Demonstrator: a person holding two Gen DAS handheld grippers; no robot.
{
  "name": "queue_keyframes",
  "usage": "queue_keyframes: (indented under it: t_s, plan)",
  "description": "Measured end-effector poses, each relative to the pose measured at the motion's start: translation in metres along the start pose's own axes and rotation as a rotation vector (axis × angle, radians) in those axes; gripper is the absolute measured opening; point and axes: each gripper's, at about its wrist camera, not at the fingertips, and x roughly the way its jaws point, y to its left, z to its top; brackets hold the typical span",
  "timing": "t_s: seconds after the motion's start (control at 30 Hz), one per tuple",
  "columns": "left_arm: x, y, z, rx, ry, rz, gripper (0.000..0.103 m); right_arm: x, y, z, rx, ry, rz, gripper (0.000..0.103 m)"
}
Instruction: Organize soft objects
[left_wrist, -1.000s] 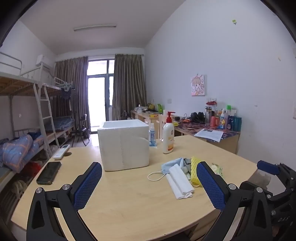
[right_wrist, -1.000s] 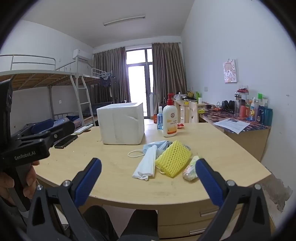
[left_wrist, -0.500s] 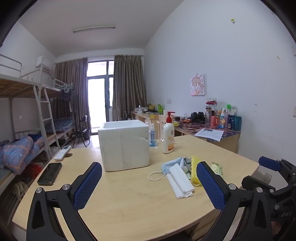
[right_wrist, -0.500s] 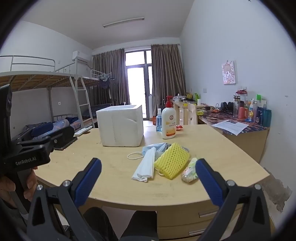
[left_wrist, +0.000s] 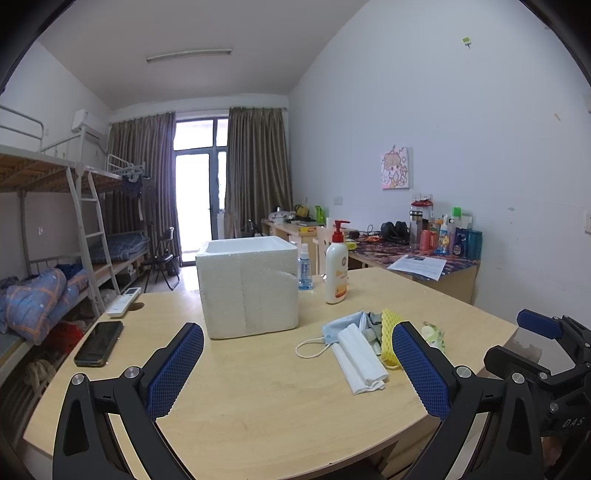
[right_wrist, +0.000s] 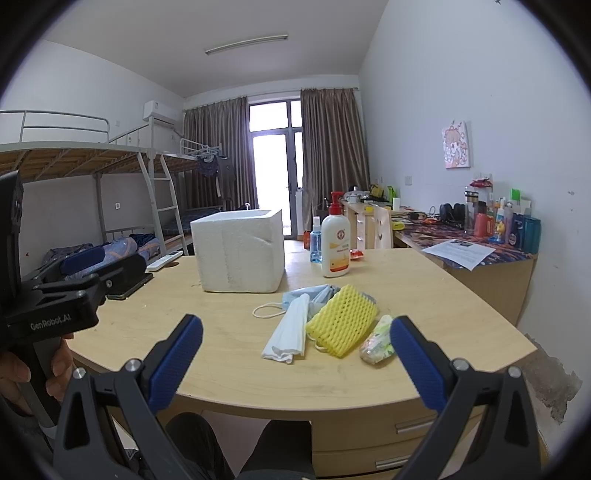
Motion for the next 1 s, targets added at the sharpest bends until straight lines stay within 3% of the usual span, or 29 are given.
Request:
queue_keyframes:
  t_s: [1.0]
  plan:
    - [-0.0019, -0.0004, 0.0007, 0.014, 0.004, -0.021, 0.102, 0.0004, -0.0023, 0.0011, 0.011, 0.002, 0.009, 0.103]
